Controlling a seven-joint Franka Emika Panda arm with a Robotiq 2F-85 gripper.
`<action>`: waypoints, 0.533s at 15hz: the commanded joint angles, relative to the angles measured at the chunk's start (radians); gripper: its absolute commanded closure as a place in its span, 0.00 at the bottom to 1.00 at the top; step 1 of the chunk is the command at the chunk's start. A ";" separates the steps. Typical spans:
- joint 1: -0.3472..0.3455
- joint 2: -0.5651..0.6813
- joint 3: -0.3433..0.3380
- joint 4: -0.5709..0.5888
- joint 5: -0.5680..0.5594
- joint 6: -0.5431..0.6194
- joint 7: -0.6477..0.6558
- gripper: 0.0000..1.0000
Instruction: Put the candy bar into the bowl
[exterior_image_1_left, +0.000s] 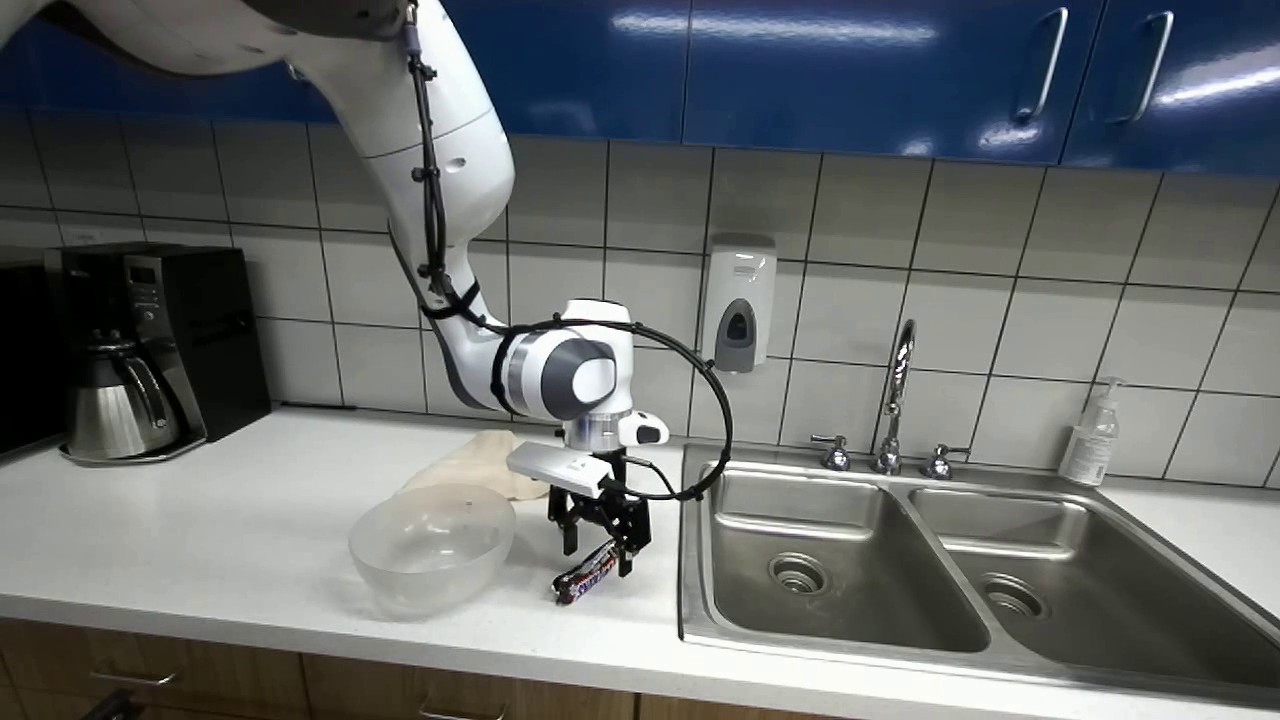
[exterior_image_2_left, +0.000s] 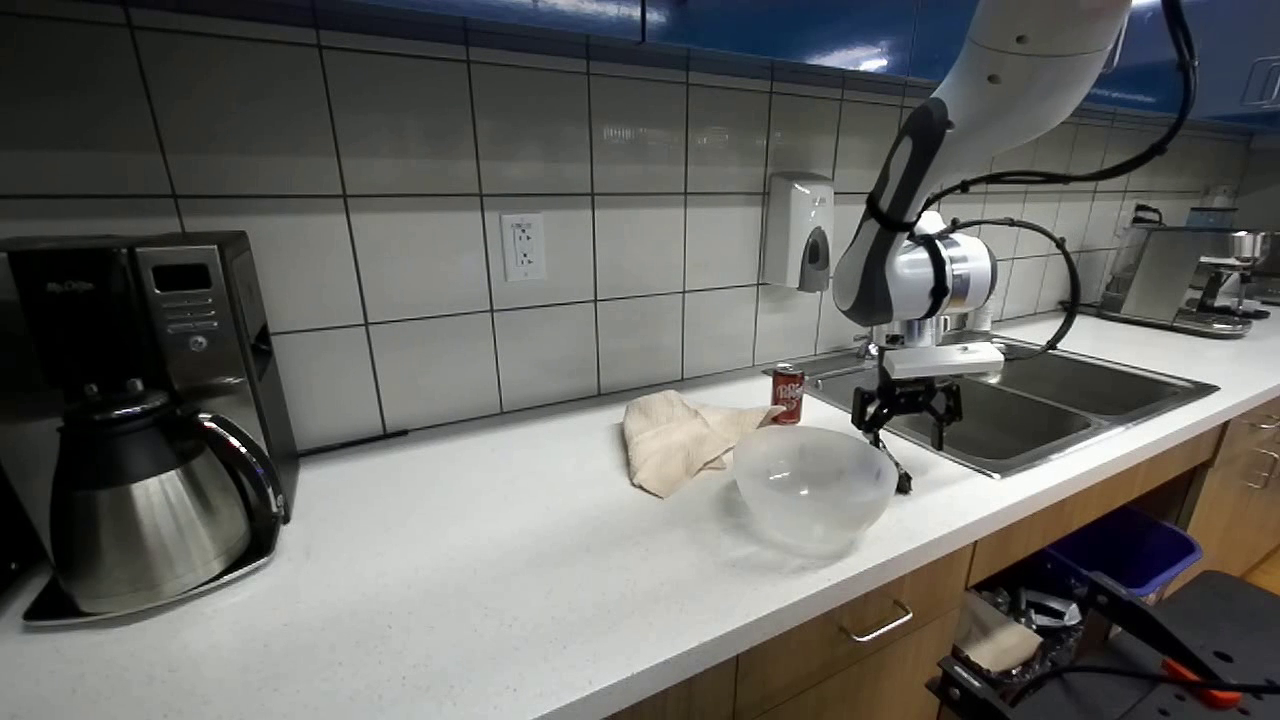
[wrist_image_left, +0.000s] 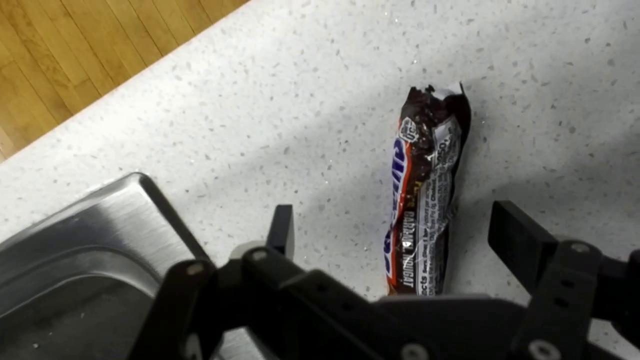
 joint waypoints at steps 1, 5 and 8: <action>-0.002 0.039 0.011 0.059 -0.004 -0.032 0.020 0.00; -0.006 0.069 0.014 0.094 0.001 -0.031 0.019 0.00; -0.016 0.090 0.019 0.121 0.006 -0.037 0.013 0.00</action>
